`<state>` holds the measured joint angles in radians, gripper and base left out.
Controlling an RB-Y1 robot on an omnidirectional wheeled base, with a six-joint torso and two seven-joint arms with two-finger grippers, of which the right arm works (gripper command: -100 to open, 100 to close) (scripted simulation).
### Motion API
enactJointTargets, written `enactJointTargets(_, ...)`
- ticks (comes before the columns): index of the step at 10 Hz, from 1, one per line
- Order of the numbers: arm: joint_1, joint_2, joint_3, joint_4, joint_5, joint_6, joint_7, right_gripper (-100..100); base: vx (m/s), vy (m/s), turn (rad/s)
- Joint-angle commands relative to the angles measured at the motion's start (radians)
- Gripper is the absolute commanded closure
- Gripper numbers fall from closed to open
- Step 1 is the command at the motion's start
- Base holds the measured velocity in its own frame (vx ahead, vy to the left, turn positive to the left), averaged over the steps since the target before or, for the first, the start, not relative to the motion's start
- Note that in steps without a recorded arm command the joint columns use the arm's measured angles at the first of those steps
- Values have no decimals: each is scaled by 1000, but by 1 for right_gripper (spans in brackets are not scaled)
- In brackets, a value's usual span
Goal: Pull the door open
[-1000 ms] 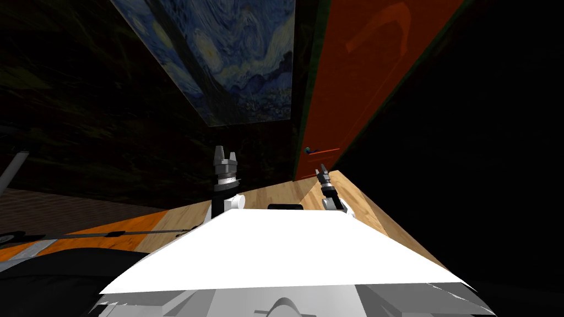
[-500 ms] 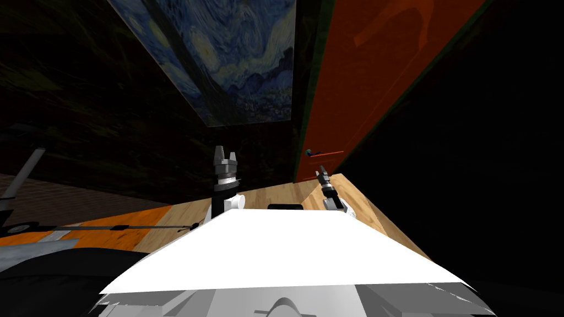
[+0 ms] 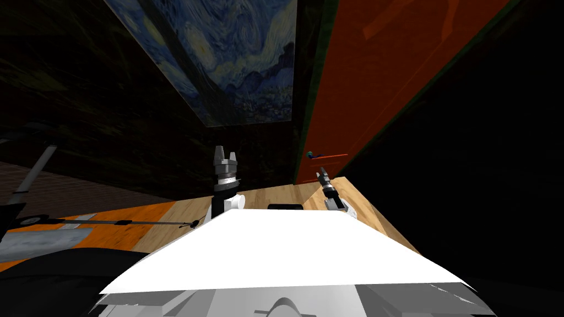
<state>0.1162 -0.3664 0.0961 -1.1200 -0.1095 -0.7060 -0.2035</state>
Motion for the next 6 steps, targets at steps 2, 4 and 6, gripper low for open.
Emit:
enactJointTargets(2, -17, -14, 6, 48, -1, -6, -7, -100, 57, -71, 71)
enactJointTargets(4, -34, -28, 12, 95, -2, -11, -14, -100, 65, -85, 113)
enactJointTargets(6, -49, -40, 18, 137, -2, -15, -20, -100, 68, -77, 83)
